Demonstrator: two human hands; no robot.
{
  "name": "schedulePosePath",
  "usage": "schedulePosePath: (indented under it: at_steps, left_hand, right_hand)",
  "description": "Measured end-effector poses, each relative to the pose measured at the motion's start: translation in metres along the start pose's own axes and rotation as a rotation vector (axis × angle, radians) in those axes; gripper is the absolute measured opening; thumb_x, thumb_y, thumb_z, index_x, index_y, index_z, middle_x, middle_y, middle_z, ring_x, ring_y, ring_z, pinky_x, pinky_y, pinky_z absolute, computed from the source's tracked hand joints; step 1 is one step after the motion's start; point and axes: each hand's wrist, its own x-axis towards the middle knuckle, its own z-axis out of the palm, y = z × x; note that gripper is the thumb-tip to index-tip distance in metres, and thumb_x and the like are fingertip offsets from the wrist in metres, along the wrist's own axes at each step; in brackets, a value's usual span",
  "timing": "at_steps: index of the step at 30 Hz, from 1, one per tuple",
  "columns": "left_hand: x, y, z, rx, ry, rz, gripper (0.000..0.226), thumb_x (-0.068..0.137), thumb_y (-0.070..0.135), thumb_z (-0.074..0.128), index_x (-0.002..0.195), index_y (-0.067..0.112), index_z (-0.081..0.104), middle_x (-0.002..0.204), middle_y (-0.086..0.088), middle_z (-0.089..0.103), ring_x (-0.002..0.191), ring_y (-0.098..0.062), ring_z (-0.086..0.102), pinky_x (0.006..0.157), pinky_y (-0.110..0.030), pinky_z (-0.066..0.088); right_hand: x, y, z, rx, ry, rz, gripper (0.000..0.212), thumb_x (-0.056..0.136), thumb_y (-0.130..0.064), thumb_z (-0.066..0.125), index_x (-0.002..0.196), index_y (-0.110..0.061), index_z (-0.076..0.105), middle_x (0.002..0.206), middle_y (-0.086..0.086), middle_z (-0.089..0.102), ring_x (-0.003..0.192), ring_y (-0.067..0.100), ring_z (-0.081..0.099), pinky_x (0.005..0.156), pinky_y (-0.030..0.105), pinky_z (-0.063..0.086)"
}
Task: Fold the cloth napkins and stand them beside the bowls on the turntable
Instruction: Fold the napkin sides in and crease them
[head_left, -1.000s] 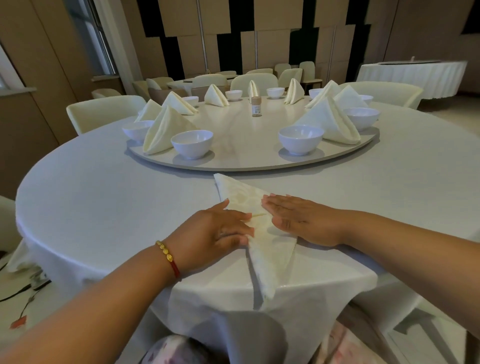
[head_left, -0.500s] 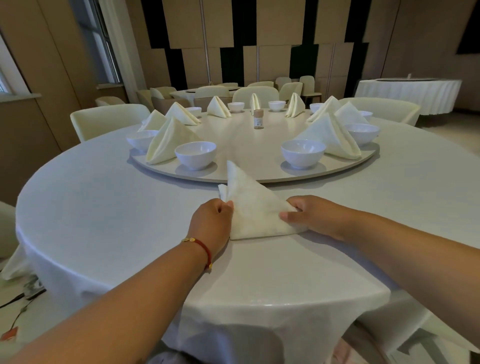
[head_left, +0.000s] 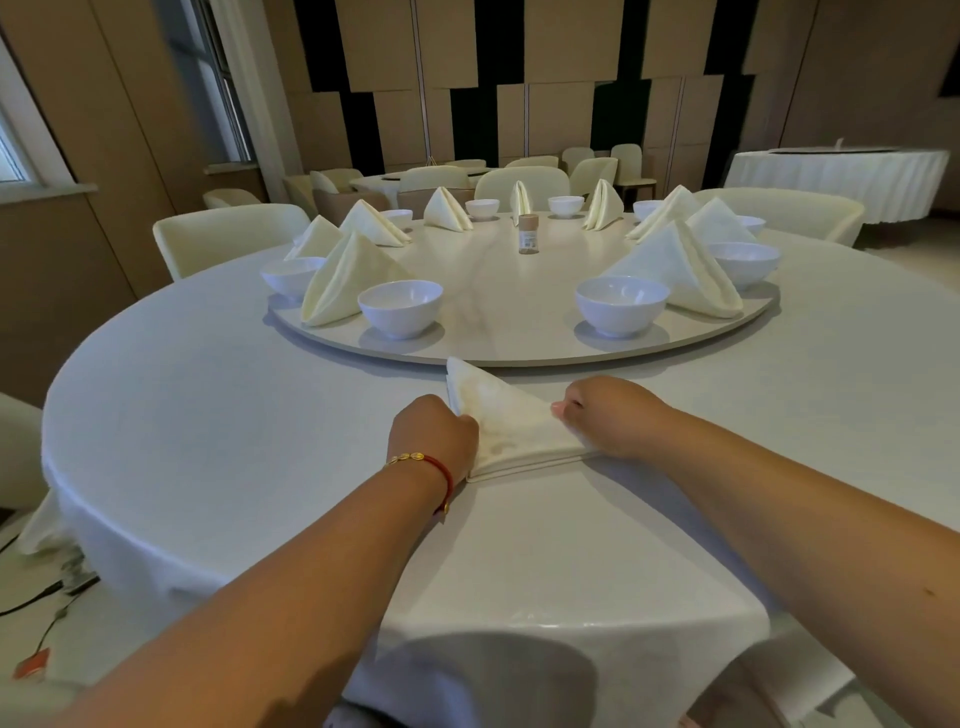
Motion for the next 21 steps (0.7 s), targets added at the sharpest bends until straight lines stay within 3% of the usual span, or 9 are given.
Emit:
schedulePosePath:
  at_steps: [3, 6, 9, 11, 13, 15, 18, 21]
  left_hand:
    - [0.000, 0.001, 0.000, 0.015, 0.019, 0.009, 0.025, 0.091, 0.014, 0.045, 0.066, 0.012, 0.041, 0.066, -0.003, 0.046, 0.058, -0.013, 0.040, 0.049, -0.023, 0.028]
    - [0.001, 0.002, -0.001, 0.017, 0.029, -0.004, 0.022, 0.090, 0.013, 0.046, 0.068, 0.011, 0.042, 0.066, -0.003, 0.045, 0.060, -0.014, 0.042, 0.051, -0.025, 0.030]
    - [0.001, 0.002, -0.001, -0.012, 0.037, 0.006, 0.007, 0.090, 0.013, 0.049, 0.088, 0.007, 0.050, 0.078, -0.007, 0.055, 0.065, -0.016, 0.047, 0.053, -0.023, 0.031]
    - [0.003, 0.001, -0.002, -0.038, 0.061, 0.042, 0.020, 0.089, 0.013, 0.051, 0.107, 0.004, 0.052, 0.095, -0.013, 0.061, 0.076, -0.022, 0.054, 0.059, -0.024, 0.036]
    - [0.003, 0.000, -0.006, -0.003, 0.126, 0.143, 0.028, 0.089, 0.013, 0.052, 0.116, 0.007, 0.050, 0.108, -0.009, 0.057, 0.086, -0.022, 0.052, 0.070, -0.027, 0.039]
    - [0.003, 0.001, -0.011, 0.096, 0.196, 0.360, 0.026, 0.093, 0.018, 0.049, 0.118, 0.011, 0.052, 0.119, -0.007, 0.052, 0.101, -0.022, 0.050, 0.080, -0.027, 0.038]
    - [0.006, 0.000, -0.009, 0.277, 0.043, 0.693, 0.041, 0.099, 0.036, 0.037, 0.130, 0.013, 0.049, 0.140, -0.006, 0.044, 0.131, -0.024, 0.036, 0.105, -0.032, 0.028]
    - [0.011, -0.006, -0.004, 0.503, -0.238, 0.633, 0.065, 0.098, 0.054, 0.024, 0.152, 0.019, 0.015, 0.161, 0.001, 0.003, 0.148, -0.015, -0.003, 0.119, -0.044, -0.001]
  right_hand:
    - [0.001, -0.006, 0.005, -0.138, -0.005, 0.043, 0.037, 0.104, -0.029, 0.029, 0.074, -0.012, 0.042, 0.076, 0.003, 0.045, 0.083, 0.025, 0.048, 0.072, 0.030, 0.037]
    - [0.005, -0.008, 0.009, -0.226, 0.006, 0.026, 0.026, 0.103, -0.025, 0.030, 0.088, -0.012, 0.047, 0.084, 0.004, 0.049, 0.083, 0.025, 0.048, 0.073, 0.030, 0.040]
    - [0.006, -0.010, 0.010, -0.250, -0.002, 0.010, 0.021, 0.102, -0.023, 0.033, 0.096, -0.014, 0.051, 0.086, 0.003, 0.048, 0.083, 0.025, 0.048, 0.073, 0.031, 0.040]
    - [0.006, -0.011, 0.010, -0.253, -0.012, 0.025, 0.017, 0.102, -0.022, 0.034, 0.092, -0.016, 0.047, 0.085, 0.002, 0.048, 0.083, 0.024, 0.048, 0.073, 0.031, 0.041]
    - [0.006, -0.013, 0.009, -0.258, -0.023, 0.041, 0.015, 0.101, -0.020, 0.036, 0.095, -0.016, 0.049, 0.090, 0.004, 0.050, 0.084, 0.024, 0.048, 0.074, 0.031, 0.042]
    - [0.007, -0.012, 0.010, -0.247, -0.026, 0.045, 0.018, 0.101, -0.018, 0.037, 0.104, -0.013, 0.054, 0.099, 0.006, 0.056, 0.085, 0.024, 0.048, 0.075, 0.031, 0.042]
    - [0.007, -0.010, 0.011, -0.238, -0.005, 0.025, 0.018, 0.101, -0.020, 0.037, 0.101, -0.014, 0.053, 0.099, 0.006, 0.057, 0.085, 0.023, 0.048, 0.074, 0.031, 0.042]
    - [0.007, -0.011, 0.011, -0.210, 0.013, 0.027, 0.016, 0.101, -0.023, 0.036, 0.092, -0.016, 0.047, 0.089, 0.002, 0.050, 0.084, 0.023, 0.049, 0.073, 0.031, 0.041]
